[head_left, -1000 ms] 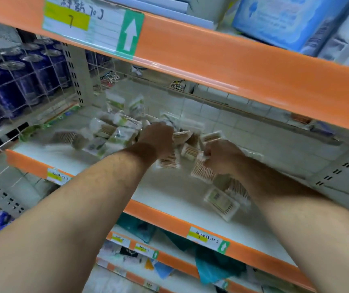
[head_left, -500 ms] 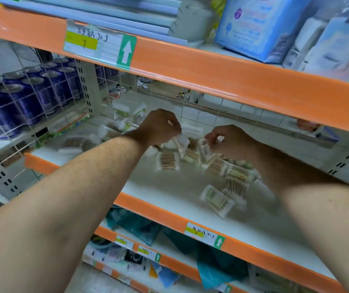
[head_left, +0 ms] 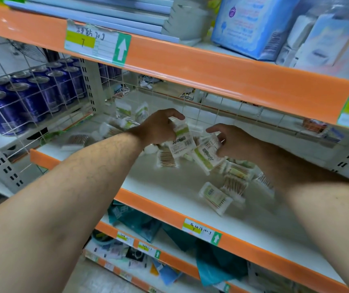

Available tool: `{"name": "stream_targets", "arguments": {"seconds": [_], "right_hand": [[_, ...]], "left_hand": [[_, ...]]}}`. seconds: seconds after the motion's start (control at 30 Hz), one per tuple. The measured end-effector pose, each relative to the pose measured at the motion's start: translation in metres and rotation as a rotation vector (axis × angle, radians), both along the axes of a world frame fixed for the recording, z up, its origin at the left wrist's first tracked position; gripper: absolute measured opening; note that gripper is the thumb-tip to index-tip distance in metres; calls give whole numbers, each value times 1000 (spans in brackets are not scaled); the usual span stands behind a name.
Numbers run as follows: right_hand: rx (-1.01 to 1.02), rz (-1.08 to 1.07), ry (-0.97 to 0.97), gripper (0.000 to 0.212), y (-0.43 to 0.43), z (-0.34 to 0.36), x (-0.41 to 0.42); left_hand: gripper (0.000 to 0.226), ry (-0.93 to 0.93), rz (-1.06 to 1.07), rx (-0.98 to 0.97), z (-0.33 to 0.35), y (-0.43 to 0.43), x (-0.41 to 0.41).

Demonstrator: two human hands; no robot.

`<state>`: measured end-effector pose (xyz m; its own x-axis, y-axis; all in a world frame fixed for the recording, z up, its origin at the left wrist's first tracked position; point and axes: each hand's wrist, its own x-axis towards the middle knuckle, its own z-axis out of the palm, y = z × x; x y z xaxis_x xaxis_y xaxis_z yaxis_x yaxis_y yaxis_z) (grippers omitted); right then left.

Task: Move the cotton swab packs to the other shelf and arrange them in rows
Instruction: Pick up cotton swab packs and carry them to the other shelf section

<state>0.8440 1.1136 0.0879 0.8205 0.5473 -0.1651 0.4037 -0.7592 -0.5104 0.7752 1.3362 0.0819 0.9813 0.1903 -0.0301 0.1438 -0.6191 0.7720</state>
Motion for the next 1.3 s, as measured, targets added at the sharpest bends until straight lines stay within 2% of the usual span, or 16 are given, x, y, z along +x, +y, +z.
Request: {"name": "stream_targets", "arguments": {"seconds": [0.1,0.23,0.37,0.47,0.6,0.63,0.73,0.8,0.93,1.03,1.2,1.3], "right_hand": [[-11,15,21,65,-2,2,-3],[-30,-32,1,37,-4,5,-2],[68,-103,57,25,-11,5,2],[91,-135,86,29,-13,4,4],[162,-126,216,70,-11,5,-2],[161,-122,209,70,-10,5,-5],[158,-147,57,35,-9,5,-11],[155,-193,1,24,-11,4,-15],[51,-238,-83,32,-25,0,-26],[17,-279,-138,58,-44,1,-38],[5,-406,-148,28,-100,6,-67],[-26,-467,-176,25,-143,15,-93]], "left_hand": [[68,14,-9,-28,0,-2,3],[76,21,-28,-44,0,-1,8],[77,28,-44,-63,-2,1,11],[74,55,-59,-63,-1,1,11],[71,70,-82,-14,-2,1,11],[70,69,-93,8,-3,1,11],[65,60,-119,51,-6,-3,14],[61,42,-151,77,-10,-9,17],[59,20,-241,108,-18,-26,28],[59,31,-307,137,-23,-49,37],[53,25,-467,152,-22,-114,38],[50,-6,-579,211,-15,-163,30]]}}
